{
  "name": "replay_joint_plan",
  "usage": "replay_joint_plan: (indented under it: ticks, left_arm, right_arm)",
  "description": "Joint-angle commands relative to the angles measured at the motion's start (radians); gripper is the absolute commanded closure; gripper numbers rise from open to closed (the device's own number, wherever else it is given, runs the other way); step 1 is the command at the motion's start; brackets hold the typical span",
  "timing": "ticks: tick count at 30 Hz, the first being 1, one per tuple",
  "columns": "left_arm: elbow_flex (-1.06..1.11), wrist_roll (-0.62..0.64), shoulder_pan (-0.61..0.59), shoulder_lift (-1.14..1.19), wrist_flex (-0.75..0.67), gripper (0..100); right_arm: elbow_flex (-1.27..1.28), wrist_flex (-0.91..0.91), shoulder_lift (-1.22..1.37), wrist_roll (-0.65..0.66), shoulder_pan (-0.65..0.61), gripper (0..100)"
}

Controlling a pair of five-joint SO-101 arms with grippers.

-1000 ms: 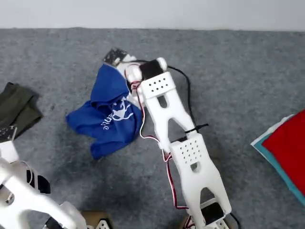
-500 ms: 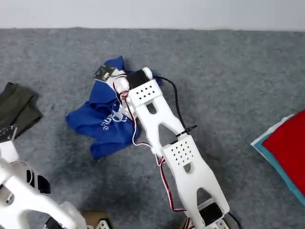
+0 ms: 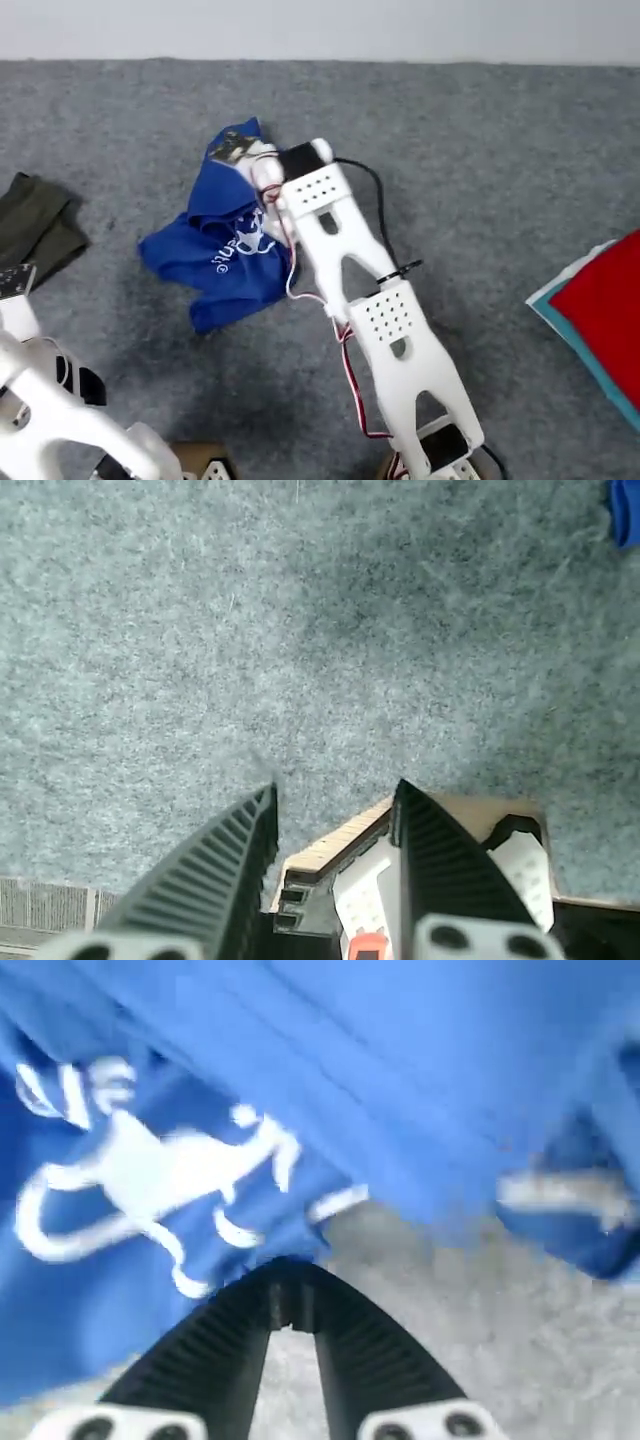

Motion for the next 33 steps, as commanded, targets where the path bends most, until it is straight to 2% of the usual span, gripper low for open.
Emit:
replay_joint_plan:
  ticks: [1, 8, 13, 20, 22, 27, 33]
  left_arm:
    - [-0.002, -0.012, -0.008, 0.002, 0.029, 82]
    - [-0.002, -0.012, -0.008, 0.002, 0.029, 82]
    - [-0.001, -0.012, -0.008, 0.002, 0.029, 82]
    - [-0.001, -0.012, -0.008, 0.002, 0.029, 82]
    - [-0.001, -0.012, -0.008, 0.002, 0.029, 82]
    - [-0.001, -0.012, -0.008, 0.002, 0.029, 82]
    - [-0.001, -0.012, -0.008, 0.002, 0.029, 82]
  right_arm:
    - [-0.014, 0.045, -0.027, -0.005, 0.081, 99.0]
    - [0.104, 0.044, -0.16, 0.0, 0.147, 99.0]
    - [0.249, 0.042, -0.269, -0.005, 0.067, 98.0]
    - [0.338, 0.041, -0.403, -0.084, -0.067, 69.5]
    - [0.338, 0.038, -0.415, -0.074, -0.087, 64.7]
    - [0.338, -0.024, -0.315, -0.005, -0.071, 69.0]
    - [0.336, -0.104, -0.217, -0.003, -0.068, 74.2]
